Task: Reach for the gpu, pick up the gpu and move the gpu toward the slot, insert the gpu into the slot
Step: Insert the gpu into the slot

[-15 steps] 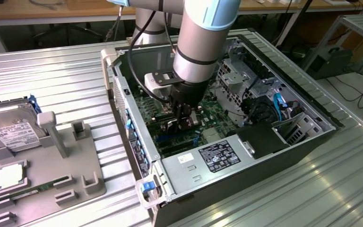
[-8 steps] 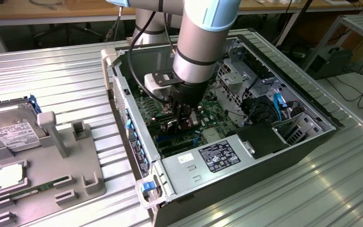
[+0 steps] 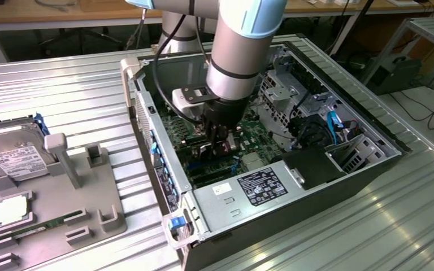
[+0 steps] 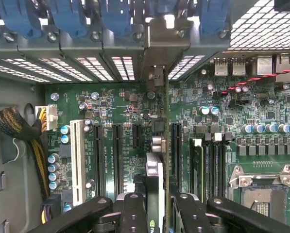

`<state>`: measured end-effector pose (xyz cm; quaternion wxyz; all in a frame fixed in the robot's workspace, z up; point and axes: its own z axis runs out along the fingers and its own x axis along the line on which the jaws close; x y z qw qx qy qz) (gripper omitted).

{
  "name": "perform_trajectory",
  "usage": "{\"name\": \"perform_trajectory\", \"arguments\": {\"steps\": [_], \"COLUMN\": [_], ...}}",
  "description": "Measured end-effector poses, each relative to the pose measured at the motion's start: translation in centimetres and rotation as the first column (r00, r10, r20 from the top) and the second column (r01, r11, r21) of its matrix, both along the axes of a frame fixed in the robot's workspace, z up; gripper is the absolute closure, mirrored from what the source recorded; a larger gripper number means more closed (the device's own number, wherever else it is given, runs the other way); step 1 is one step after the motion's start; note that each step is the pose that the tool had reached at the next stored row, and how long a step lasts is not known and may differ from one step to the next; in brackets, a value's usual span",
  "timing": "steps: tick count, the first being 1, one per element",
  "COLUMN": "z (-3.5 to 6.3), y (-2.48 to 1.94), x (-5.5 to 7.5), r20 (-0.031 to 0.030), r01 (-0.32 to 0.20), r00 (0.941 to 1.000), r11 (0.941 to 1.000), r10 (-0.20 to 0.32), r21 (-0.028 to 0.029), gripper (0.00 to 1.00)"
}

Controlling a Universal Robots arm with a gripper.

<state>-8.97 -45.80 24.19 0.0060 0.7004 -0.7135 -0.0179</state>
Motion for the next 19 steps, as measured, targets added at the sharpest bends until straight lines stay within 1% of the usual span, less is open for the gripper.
{"name": "perform_trajectory", "arguments": {"steps": [1,2,3,6,17,18,19], "z": [-0.18,-0.37,-0.43,-0.47,-0.47,-0.59,-0.59], "y": [0.00,-0.01,-0.01,0.00,0.00,0.05,0.03], "x": [0.00,-0.02,-0.03,-0.03,-0.03,-0.03,-0.04], "r20": [0.0004,-0.0004,-0.0004,0.0000,0.0000,0.0010,0.0011], "r01": [0.000,0.000,0.000,0.000,0.000,0.001,0.001], "r00": [1.0000,1.0000,1.0000,1.0000,1.0000,1.0000,1.0000], "r11": [1.0000,1.0000,1.0000,1.0000,1.0000,1.0000,1.0000], "r10": [0.000,0.000,0.000,0.000,0.000,-0.001,-0.001], "r21": [0.0005,-0.0007,-0.0006,0.0004,0.0004,0.0038,0.0027], "gripper": [0.73,0.73,0.73,0.73,0.73,0.72,0.72]}}
